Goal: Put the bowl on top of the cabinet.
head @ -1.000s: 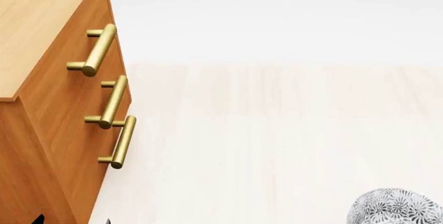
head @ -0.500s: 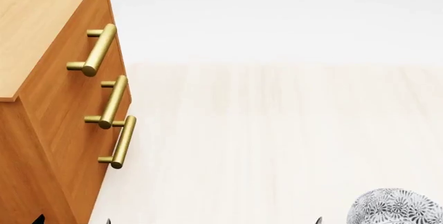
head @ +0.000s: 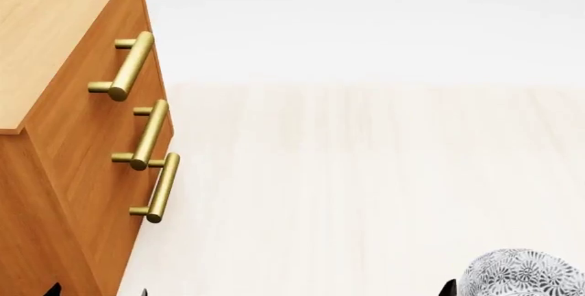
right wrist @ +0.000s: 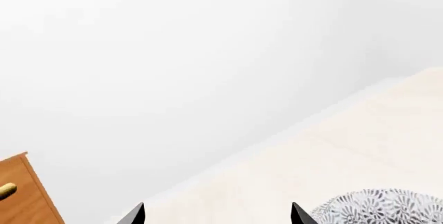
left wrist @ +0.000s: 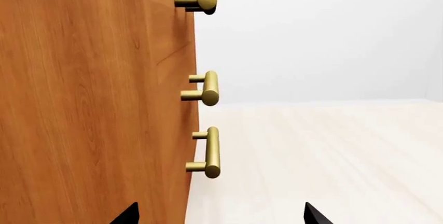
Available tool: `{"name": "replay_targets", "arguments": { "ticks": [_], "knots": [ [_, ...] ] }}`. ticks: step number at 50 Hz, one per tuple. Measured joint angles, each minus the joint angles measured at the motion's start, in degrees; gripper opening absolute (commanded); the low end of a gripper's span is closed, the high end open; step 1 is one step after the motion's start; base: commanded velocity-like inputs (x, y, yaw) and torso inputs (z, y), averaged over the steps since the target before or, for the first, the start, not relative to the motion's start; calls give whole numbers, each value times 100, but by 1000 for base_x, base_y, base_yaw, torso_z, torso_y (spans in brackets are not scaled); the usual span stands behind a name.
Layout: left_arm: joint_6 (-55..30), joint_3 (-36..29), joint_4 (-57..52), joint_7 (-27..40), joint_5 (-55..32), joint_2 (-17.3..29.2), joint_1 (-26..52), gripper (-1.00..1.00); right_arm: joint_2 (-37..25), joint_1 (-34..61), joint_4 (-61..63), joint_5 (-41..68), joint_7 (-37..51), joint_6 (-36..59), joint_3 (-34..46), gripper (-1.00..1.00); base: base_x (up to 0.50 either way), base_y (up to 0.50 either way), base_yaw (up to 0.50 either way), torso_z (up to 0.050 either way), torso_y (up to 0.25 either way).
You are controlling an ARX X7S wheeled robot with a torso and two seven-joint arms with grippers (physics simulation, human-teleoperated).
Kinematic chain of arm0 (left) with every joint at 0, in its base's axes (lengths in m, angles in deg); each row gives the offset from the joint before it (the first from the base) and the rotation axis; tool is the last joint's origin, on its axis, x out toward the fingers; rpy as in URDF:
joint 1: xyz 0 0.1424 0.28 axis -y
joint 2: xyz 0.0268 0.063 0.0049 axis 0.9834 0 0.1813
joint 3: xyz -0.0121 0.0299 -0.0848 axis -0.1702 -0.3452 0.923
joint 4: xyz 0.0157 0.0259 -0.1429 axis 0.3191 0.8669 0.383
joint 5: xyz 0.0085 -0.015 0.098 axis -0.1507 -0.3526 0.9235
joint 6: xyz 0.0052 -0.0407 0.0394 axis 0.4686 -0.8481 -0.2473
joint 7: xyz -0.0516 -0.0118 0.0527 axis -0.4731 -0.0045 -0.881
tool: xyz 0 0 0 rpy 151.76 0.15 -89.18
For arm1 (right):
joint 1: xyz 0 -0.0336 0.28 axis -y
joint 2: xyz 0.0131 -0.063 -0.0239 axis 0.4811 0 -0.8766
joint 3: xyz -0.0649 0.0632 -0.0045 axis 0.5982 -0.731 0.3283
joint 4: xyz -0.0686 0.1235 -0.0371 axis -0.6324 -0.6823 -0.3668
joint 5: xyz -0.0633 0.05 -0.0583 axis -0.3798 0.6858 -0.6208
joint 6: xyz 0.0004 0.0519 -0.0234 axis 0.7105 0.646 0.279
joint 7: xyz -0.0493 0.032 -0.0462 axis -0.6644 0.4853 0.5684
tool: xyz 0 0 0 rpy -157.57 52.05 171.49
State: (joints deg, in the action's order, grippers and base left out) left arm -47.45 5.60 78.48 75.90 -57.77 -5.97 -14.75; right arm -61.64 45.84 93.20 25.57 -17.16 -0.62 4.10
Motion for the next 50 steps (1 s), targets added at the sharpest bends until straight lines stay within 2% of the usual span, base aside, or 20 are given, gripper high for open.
{"name": "replay_targets", "arguments": {
  "ticks": [9, 22, 50],
  "knots": [
    [-2, -20, -6, 24, -12, 18, 6, 100, -129, -51, -22, 832, -300, -97, -138, 100, 0, 0, 0, 0, 0],
    [5, -50, -7, 60, -27, 41, 10, 100, -78, -182, -55, 1438, -526, -408, -338, 100, 0, 0, 0, 0, 0],
    [26, -101, 48, 112, -82, 81, 52, 100, 359, -327, -207, 2137, 24, -818, -783, 100, 0, 0, 0, 0, 0]
  ]
}}
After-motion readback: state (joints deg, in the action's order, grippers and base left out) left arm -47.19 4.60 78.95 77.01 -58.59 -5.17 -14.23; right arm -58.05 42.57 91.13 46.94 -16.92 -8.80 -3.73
